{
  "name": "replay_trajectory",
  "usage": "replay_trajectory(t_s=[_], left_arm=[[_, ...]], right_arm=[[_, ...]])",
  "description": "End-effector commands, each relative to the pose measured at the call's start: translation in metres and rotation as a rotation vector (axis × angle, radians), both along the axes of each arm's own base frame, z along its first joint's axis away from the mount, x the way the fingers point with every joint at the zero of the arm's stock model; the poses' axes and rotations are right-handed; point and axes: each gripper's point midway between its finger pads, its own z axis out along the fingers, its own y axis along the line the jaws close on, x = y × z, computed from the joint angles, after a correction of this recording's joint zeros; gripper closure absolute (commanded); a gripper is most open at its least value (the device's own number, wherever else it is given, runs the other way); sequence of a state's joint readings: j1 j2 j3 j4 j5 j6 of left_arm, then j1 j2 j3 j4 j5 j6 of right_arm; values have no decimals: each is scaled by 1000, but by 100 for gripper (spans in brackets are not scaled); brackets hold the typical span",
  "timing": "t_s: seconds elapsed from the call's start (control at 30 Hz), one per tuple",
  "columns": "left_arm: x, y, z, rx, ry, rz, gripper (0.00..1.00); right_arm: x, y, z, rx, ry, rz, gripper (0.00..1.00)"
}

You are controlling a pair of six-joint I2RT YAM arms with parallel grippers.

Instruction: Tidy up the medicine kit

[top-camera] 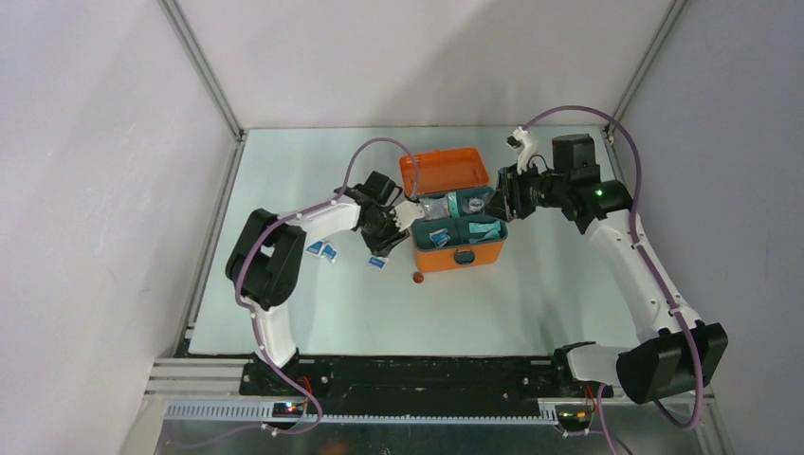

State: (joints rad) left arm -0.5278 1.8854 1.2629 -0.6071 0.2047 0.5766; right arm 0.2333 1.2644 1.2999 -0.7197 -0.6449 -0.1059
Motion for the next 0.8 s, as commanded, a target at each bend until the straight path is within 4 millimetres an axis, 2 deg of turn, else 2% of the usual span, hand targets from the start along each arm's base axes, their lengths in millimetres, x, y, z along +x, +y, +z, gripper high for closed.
replay_trajectory(t_s=[0.0, 0.17, 0.3, 0.33, 0.43, 0.47, 0.63, 0.7, 0.77], left_arm=[[-21, 20, -2, 53, 34, -29, 51], [-21, 31, -10, 99, 36, -35, 54], [-33, 35, -7, 78, 40, -79, 53], [-38, 31, -2, 40, 41, -100, 50], [-39, 17, 17, -92, 11, -119, 42], [-36, 9, 28, -147, -19, -127, 40], [-16, -7, 73, -264, -139, -107, 34], [-11, -7, 82, -270, -167, -102, 34], [-11, -1, 81, -235, -192, -130, 37]], right_arm=[[1, 0, 14, 25, -52, 5, 54], [3, 2, 13, 39, -43, 6, 54], [3, 0, 13, 33, -43, 2, 55], [3, 0, 13, 31, -45, 0, 55], [6, -1, 12, 33, -43, -3, 55], [6, 0, 11, 37, -40, -2, 55], [8, 3, 11, 54, -27, 4, 55], [8, 2, 11, 51, -30, 2, 55], [7, 1, 11, 48, -32, -1, 55]])
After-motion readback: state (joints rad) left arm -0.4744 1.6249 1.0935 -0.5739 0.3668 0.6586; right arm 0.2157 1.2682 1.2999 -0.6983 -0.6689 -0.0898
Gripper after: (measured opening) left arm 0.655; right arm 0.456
